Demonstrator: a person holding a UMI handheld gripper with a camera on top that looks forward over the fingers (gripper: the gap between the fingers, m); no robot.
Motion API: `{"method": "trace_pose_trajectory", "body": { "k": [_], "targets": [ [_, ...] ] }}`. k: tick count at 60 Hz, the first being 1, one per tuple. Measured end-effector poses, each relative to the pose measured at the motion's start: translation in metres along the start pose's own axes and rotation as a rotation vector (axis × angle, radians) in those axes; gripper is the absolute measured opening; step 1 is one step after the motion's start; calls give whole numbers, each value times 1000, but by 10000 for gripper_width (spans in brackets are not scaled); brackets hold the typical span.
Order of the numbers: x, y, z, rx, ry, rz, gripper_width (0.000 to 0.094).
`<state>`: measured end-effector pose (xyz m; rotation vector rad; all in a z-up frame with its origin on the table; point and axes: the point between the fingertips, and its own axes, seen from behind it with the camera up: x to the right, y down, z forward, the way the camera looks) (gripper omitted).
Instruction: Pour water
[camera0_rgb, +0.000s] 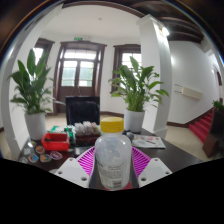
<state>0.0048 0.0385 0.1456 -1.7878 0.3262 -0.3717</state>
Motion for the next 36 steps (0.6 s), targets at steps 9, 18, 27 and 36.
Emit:
{"method": "trace_pose_trajectory", "body": {
  "k": [9,18,27,36],
  "targets": [
    [7,35,21,-30,23,-44,490],
    [10,59,32,-33,23,-12,496],
    [16,59,31,7,3,89,501],
    [18,58,31,31,-21,148,560]
  ]
}}
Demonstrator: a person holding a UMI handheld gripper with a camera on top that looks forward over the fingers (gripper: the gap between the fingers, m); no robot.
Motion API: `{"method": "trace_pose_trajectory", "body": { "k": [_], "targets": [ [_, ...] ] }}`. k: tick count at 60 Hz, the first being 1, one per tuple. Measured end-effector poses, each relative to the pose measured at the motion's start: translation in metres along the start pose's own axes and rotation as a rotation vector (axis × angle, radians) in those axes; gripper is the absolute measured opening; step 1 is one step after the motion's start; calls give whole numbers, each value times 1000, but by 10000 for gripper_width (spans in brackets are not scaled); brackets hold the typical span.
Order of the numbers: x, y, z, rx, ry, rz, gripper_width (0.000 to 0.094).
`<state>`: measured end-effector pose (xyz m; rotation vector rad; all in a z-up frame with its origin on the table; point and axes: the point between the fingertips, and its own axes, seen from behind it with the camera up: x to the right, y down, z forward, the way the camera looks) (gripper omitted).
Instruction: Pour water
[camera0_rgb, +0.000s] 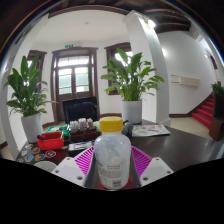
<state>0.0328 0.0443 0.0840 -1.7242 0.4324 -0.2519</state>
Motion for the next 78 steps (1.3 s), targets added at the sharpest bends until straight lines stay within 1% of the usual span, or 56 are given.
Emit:
{"method": "trace_pose_trajectory", "body": {
  "k": [4,5,9,13,18,22,33,45,51,67,73,78],
  "targets": [
    [0,2,1,-18,-8,1,604],
    [0,4,1,-31,-12,-2,630],
    [-1,11,-2,-68,-18,-24,783],
    [0,14,-9,-80,-15,-44,842],
    [2,19,-26,-99,-13,-62,836],
    [-1,24,-45,-122,-30,-63,832],
    [-15,18,-116,-125,-99,-72,841],
    [-38,1,-192,-149,-248,-174,839],
    [-47,-14,-219,-131,-278,-221,842],
    [-71,-54,-253,-53,-374,-147,842],
    [-70,-61,-259,-34,-384,-137,840],
    [-66,-62,-261,-37,-372,-153,840]
  ]
}}
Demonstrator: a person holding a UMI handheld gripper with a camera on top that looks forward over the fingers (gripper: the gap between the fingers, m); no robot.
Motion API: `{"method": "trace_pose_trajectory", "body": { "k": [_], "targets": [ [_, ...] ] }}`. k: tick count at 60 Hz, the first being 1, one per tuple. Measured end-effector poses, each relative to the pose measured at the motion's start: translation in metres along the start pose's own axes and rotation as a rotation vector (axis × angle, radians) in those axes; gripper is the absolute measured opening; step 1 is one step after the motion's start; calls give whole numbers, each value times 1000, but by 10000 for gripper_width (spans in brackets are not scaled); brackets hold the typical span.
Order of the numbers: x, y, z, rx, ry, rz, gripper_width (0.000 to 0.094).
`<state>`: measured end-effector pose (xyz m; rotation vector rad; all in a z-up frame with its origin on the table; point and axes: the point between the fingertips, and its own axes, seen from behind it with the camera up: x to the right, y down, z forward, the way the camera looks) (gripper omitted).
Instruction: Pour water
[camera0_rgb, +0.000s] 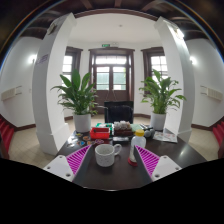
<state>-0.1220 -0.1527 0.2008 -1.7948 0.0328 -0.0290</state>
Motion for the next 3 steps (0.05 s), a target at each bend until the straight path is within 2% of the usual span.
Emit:
{"method": "trace_pose_trajectory", "body": {
  "k": [3],
  "targets": [
    [5,2,2,-3,7,-7,839]
  ]
}}
